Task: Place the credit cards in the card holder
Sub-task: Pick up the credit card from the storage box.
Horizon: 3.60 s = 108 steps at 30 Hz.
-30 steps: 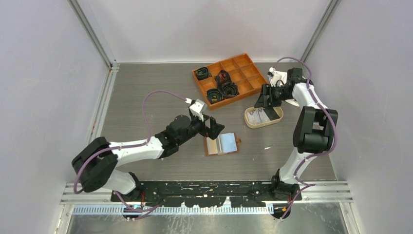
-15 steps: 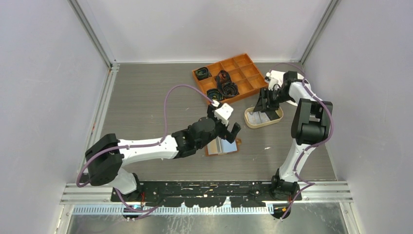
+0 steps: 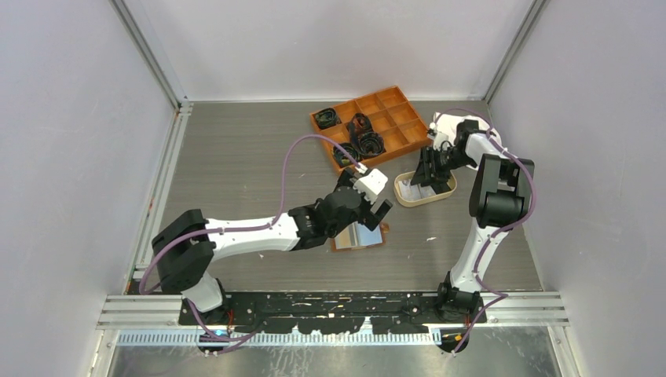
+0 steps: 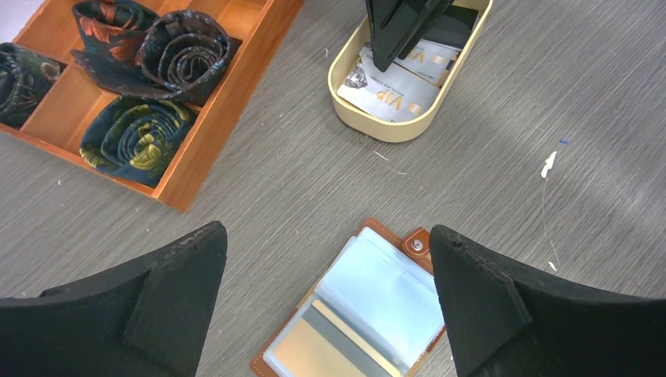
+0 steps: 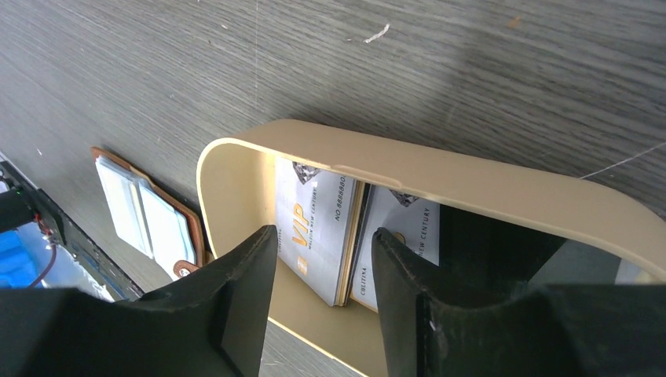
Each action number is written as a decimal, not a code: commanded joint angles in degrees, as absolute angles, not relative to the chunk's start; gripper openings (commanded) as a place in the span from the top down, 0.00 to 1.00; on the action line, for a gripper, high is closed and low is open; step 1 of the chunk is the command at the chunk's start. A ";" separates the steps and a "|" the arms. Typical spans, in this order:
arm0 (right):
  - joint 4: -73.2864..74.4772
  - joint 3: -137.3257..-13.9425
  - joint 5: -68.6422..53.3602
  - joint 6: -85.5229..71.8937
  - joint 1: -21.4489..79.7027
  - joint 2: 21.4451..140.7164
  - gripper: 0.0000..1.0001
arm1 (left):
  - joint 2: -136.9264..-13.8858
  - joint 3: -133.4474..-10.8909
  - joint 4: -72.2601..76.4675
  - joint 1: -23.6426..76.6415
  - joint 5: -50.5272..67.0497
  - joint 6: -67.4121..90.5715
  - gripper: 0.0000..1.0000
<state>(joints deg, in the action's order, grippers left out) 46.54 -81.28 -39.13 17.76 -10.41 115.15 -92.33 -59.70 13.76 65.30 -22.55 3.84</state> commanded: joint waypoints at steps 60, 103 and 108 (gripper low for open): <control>55.36 -83.10 -65.05 23.59 -12.20 118.30 0.59 | -88.15 -53.62 24.24 64.44 -21.67 4.22 0.00; 52.83 -83.36 -55.18 18.15 -11.04 118.12 0.98 | -88.02 -53.31 24.41 64.43 -21.74 4.39 0.00; 55.47 -84.33 -57.23 19.70 -12.26 120.12 0.91 | -87.79 -53.09 24.68 64.43 -21.71 4.39 0.00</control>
